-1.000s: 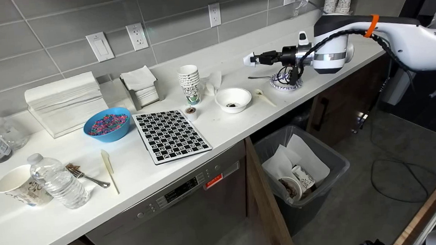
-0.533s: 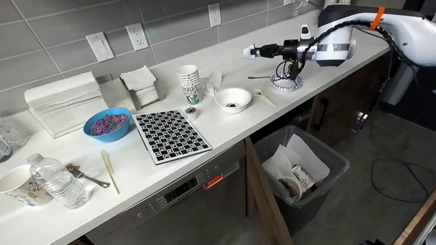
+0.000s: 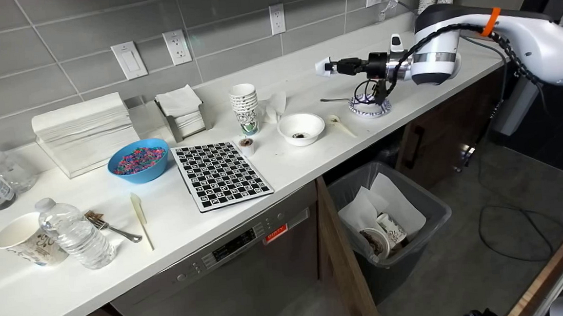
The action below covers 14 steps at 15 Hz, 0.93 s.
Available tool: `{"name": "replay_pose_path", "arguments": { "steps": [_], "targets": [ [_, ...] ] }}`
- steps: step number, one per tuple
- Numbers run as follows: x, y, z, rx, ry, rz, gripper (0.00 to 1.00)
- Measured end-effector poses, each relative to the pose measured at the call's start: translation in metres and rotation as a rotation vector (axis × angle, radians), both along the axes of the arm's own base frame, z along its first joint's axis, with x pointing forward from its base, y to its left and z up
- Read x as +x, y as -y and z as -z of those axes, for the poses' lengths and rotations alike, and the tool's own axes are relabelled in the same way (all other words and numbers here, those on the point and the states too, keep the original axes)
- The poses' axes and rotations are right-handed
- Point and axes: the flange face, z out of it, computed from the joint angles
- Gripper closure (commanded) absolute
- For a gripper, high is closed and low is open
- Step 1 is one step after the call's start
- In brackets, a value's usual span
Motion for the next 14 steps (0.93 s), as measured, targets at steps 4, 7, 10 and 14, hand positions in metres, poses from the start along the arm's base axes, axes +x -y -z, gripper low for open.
{"name": "replay_pose_path", "arguments": {
  "steps": [4,7,10,14],
  "targets": [
    [-0.0030,0.0015,0.0004,0.025,0.027,-0.028,0.96],
    [-0.0036,0.0026,0.0037,0.002,0.040,-0.025,0.96],
    [-0.0038,0.0015,0.0050,-0.022,0.060,-0.026,0.96],
    [-0.0040,0.0008,0.0074,-0.044,0.074,-0.027,0.96]
  ]
}}
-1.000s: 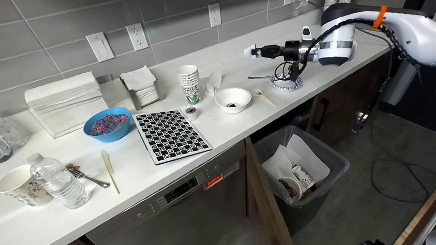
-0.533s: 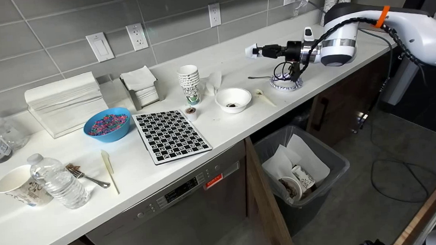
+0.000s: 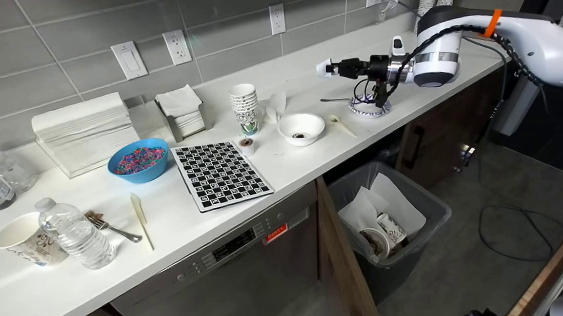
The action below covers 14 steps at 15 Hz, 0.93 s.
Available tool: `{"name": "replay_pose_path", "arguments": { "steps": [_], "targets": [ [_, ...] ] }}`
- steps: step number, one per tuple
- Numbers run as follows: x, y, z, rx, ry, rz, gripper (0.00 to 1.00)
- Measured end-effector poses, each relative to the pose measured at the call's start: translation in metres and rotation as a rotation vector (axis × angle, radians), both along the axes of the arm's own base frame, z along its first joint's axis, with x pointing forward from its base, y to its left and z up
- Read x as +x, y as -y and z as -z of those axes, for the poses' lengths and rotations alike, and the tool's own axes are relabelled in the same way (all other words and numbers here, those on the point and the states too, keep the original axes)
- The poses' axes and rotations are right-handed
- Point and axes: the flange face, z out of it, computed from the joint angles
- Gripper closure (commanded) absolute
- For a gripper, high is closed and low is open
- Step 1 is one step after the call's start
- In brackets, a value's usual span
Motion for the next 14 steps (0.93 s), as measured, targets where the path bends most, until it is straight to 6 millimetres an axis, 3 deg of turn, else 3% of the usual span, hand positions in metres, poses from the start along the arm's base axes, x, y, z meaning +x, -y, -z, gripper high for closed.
{"name": "replay_pose_path", "arguments": {
  "steps": [9,14],
  "targets": [
    [-0.0005,0.0005,0.0070,-0.025,-0.001,0.035,0.96],
    [-0.0007,-0.0038,-0.0002,-0.009,0.050,-0.003,0.96]
  ]
}}
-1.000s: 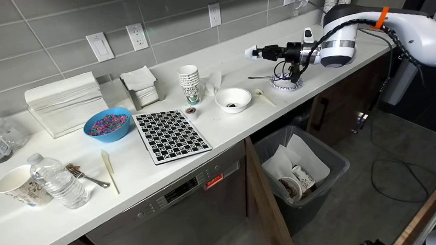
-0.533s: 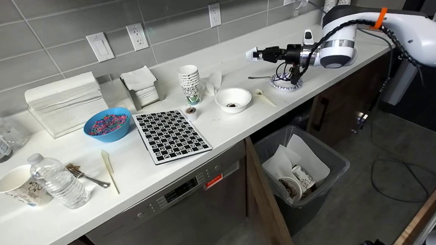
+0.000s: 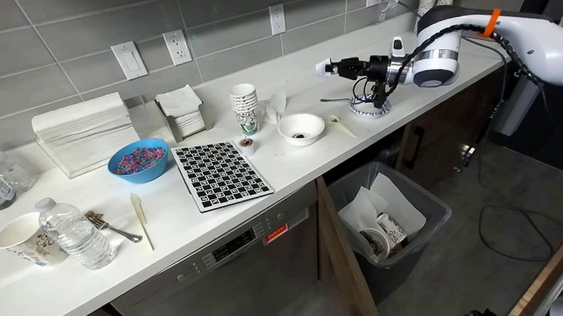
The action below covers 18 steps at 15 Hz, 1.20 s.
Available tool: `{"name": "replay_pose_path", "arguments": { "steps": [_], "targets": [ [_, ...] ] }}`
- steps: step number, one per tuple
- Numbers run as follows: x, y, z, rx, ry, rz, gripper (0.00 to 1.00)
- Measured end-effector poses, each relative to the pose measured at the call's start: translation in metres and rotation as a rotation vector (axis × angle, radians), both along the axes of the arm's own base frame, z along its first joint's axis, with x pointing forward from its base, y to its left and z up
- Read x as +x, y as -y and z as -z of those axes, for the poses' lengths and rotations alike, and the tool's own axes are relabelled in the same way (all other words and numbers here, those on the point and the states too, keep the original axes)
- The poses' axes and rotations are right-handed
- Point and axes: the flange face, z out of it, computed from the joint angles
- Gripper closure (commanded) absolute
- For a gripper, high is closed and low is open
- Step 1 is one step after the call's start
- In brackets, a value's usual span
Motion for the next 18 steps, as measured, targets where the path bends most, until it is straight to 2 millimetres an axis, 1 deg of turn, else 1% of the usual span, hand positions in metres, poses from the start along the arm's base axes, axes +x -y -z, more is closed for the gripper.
{"name": "replay_pose_path", "arguments": {
  "steps": [4,7,11,18],
  "targets": [
    [-0.003,-0.001,-0.005,0.045,0.058,-0.039,0.96],
    [-0.005,0.002,-0.005,0.053,0.086,-0.040,0.96],
    [-0.004,0.004,0.003,-0.032,0.085,0.014,0.96],
    [0.004,-0.009,0.012,-0.176,0.042,0.049,0.96]
  ]
}}
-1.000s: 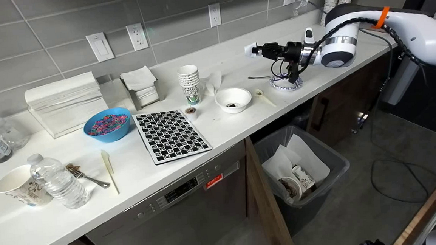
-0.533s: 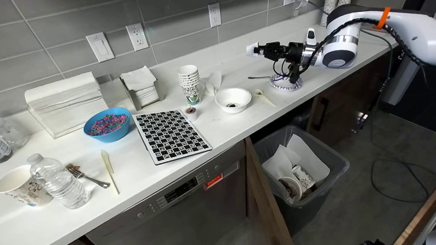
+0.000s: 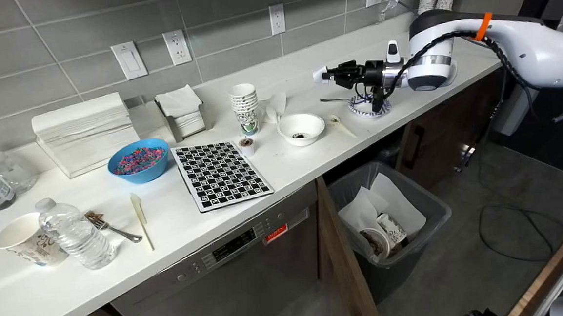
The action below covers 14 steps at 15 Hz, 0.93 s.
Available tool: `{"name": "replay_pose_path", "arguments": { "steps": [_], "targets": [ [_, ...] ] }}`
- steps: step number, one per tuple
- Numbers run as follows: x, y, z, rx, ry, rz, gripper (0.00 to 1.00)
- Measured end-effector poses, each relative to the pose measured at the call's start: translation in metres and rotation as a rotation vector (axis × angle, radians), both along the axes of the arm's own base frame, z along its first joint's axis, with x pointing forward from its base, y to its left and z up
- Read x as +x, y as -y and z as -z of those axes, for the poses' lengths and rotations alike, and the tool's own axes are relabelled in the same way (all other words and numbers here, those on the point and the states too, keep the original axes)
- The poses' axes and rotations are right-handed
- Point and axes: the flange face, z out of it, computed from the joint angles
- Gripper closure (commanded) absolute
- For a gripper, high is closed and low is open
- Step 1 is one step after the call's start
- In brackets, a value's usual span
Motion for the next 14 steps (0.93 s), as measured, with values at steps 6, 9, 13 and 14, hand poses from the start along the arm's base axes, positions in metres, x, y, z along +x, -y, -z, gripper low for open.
{"name": "replay_pose_path", "arguments": {
  "steps": [6,9,13,14],
  "targets": [
    [0.004,-0.003,0.000,-0.055,-0.038,0.003,0.96],
    [0.004,-0.002,0.001,-0.072,-0.073,0.018,0.96],
    [0.007,-0.005,-0.007,-0.116,-0.154,0.038,0.96],
    [0.008,-0.007,-0.011,-0.130,-0.179,0.042,0.96]
  ]
}}
